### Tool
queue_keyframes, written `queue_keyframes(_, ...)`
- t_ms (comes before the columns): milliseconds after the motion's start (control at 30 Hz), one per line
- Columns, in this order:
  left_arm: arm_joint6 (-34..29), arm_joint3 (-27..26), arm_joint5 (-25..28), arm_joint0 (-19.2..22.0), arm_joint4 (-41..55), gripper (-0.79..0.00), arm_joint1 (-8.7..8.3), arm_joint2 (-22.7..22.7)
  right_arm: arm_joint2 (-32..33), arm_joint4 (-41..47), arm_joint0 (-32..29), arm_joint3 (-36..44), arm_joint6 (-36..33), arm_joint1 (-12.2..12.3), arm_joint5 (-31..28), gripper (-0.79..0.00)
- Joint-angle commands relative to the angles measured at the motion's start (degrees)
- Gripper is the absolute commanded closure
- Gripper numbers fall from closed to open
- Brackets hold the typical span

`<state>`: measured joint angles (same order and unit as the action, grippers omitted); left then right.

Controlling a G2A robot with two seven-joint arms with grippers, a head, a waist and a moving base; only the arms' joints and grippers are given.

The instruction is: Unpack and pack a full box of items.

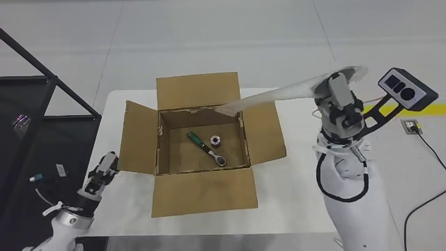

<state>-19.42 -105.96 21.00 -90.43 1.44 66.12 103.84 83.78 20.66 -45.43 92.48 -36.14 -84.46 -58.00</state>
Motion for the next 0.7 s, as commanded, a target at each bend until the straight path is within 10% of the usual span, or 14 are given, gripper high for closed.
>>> queue_keyframes(0, -0.56, -0.29, 0.39, 0.62, -0.16, -0.785, 0.05, -1.42, 1.46, 0.0, -0.97, 0.84, 0.66, 0.07, 0.0, 0.0)
queue_keyframes(667, -8.55, 0.47, -9.69, 10.23, -7.35, -0.785, 0.31, -15.89, 7.42, 0.82, -5.92, 3.25, 1.29, 0.68, 0.0, 0.0)
